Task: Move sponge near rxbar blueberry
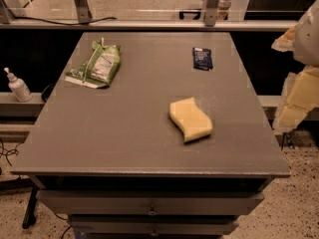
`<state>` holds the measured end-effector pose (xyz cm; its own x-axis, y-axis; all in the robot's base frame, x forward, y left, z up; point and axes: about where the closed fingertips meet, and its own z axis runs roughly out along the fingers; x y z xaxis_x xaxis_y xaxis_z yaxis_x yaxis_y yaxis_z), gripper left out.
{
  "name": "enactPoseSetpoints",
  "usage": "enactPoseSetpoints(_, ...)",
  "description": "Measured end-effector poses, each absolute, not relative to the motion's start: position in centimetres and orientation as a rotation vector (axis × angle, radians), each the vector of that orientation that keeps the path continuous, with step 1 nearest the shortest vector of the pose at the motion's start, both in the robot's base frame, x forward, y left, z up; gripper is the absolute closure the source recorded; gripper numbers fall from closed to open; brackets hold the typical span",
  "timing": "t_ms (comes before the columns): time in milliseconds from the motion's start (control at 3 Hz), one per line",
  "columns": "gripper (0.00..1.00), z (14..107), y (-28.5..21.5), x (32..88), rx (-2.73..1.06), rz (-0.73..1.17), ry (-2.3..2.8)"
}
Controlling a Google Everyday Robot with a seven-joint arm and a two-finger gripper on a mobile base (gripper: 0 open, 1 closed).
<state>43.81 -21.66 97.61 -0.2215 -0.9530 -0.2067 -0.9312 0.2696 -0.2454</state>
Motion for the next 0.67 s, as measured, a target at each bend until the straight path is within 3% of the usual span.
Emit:
enactPoseSetpoints(333,0.00,97.6,-21.1,43.9,-1.717,-0.092,2.218)
enactPoseSetpoints(667,0.00,96.4,-18.5,44.9,-1.669,0.029,2.179)
